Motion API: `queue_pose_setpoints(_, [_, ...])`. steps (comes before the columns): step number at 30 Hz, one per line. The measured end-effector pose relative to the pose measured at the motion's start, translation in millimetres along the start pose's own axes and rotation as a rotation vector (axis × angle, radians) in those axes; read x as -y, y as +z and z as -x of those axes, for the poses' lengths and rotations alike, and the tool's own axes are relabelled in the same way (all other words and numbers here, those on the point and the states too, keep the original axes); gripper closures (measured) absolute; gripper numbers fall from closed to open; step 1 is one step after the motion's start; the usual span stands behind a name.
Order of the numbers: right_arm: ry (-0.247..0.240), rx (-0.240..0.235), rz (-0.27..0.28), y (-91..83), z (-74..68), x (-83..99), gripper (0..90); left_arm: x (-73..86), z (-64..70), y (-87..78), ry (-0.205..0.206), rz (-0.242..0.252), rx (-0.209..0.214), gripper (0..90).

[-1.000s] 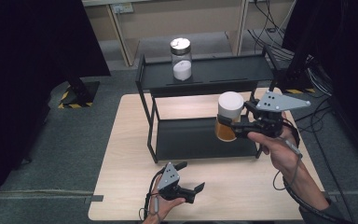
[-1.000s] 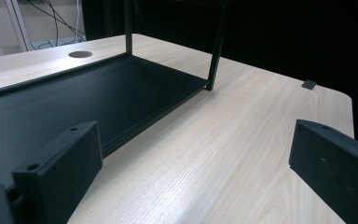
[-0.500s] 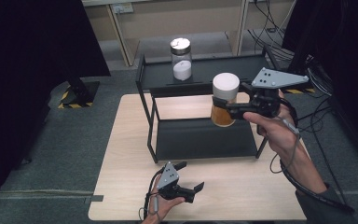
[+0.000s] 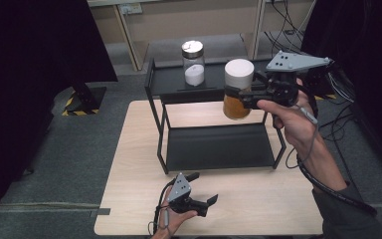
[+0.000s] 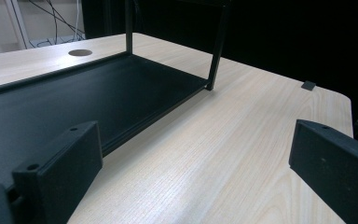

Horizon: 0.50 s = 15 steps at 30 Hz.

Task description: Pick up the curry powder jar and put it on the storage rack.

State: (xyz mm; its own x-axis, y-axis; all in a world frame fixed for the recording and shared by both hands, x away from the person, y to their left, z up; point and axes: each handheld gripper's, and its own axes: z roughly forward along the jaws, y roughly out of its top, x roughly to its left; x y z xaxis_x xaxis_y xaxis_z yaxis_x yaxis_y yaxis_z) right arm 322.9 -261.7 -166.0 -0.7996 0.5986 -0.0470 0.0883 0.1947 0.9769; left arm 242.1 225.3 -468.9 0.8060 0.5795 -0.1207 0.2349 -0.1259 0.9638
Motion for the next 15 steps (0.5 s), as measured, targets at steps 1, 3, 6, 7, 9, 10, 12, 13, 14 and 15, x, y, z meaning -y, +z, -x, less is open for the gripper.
queue_pose_setpoints(1, [0.001, 0.001, -0.001, 0.8, 0.4, -1.8, 35.5, 0.1, 0.1, 0.0, 0.000, 0.000, 0.000, 1.9])
queue_pose_setpoints(3, [0.003, 0.005, -0.003, 2.6, 1.2, -5.5, 35.5, 0.1, 0.1, 0.2, 0.000, -0.001, 0.000, 1.9])
queue_pose_setpoints(6, [0.008, 0.009, -0.002, 6.1, 3.2, -10.1, 35.5, 0.0, 0.1, 0.3, 0.001, -0.003, 0.002, 1.9])
queue_pose_setpoints(7, [0.011, 0.011, -0.002, 7.5, 3.9, -11.7, 35.5, 0.1, 0.1, 0.4, 0.001, -0.002, 0.002, 1.9])
queue_pose_setpoints(9, [0.014, 0.018, -0.003, 10.5, 5.0, -14.9, 35.5, 0.1, 0.0, 0.2, 0.001, -0.001, 0.001, 1.9])
queue_pose_setpoints(10, [0.014, 0.022, -0.004, 11.9, 5.5, -16.4, 35.5, 0.0, 0.1, 0.2, 0.001, -0.001, 0.002, 1.9])
queue_pose_setpoints(12, [0.018, 0.029, -0.006, 14.8, 6.7, -19.2, 35.5, -0.1, 0.0, 0.2, 0.003, -0.001, 0.002, 1.9])
queue_pose_setpoints(13, [0.020, 0.032, -0.006, 16.1, 7.4, -20.3, 35.5, -0.1, 0.0, 0.2, 0.003, -0.001, 0.003, 1.9])
queue_pose_setpoints(14, [0.022, 0.035, -0.008, 17.2, 8.1, -21.9, 35.5, -0.1, 0.0, 0.1, 0.004, -0.001, 0.003, 1.9])
queue_pose_setpoints(15, [0.023, 0.039, -0.008, 18.3, 8.7, -23.2, 35.5, 0.0, 0.0, 0.1, 0.004, -0.001, 0.002, 1.9])
